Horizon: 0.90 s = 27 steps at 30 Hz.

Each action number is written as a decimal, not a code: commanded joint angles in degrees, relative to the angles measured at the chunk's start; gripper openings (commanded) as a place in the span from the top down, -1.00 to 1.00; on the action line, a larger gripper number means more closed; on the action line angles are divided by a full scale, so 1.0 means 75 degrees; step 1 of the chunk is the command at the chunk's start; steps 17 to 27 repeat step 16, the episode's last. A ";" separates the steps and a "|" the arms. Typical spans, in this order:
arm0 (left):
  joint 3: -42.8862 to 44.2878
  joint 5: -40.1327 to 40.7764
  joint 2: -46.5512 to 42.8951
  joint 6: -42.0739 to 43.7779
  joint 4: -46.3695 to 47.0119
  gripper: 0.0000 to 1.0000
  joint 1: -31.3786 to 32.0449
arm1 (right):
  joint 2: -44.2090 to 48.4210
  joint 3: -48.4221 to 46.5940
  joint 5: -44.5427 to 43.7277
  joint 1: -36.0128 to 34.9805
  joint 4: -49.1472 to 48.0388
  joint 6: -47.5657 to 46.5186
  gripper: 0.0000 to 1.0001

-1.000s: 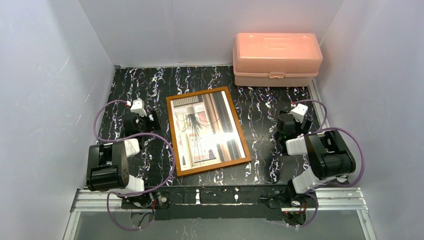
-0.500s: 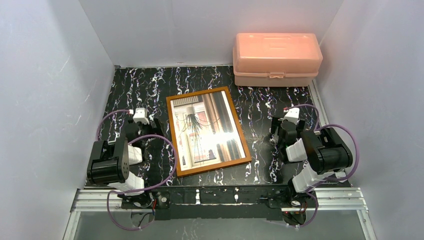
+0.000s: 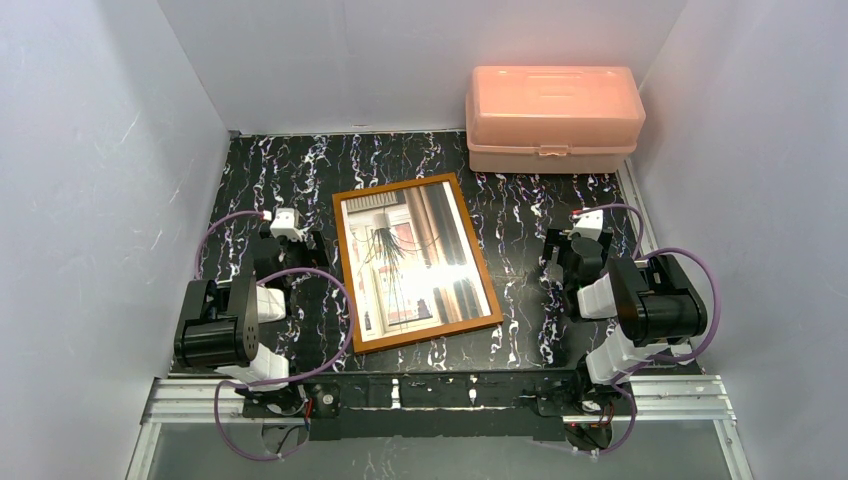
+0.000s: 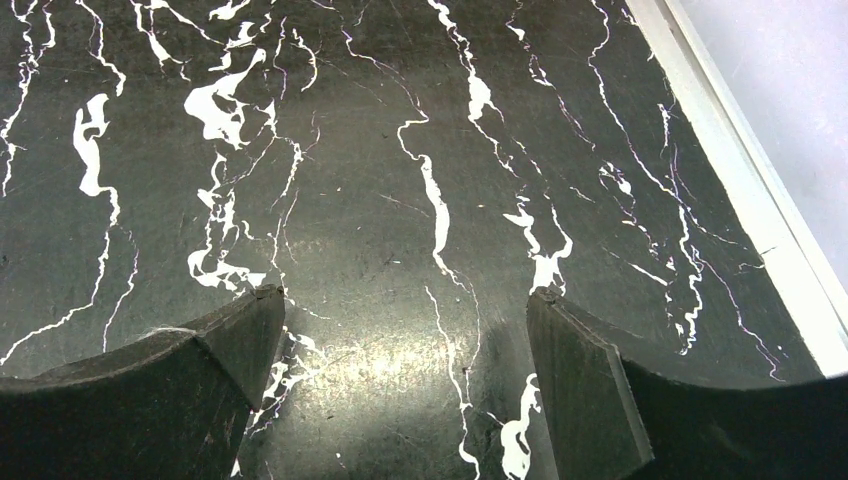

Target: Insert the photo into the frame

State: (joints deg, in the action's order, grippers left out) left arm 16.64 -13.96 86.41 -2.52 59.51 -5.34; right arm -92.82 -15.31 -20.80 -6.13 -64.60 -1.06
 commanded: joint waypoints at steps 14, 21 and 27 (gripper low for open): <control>0.0104 0.0573 -0.0136 0.0243 -0.0234 -0.96 0.0264 | 0.0059 -0.0018 0.0078 0.0004 -0.0478 -0.0070 -0.97; 0.0071 0.0572 -0.0186 0.0230 -0.0241 -0.97 0.0277 | 0.0059 -0.0015 0.0077 0.0004 -0.0474 -0.0070 -0.97; 0.0071 0.0572 -0.0186 0.0230 -0.0241 -0.97 0.0277 | 0.0059 -0.0015 0.0077 0.0004 -0.0474 -0.0070 -0.97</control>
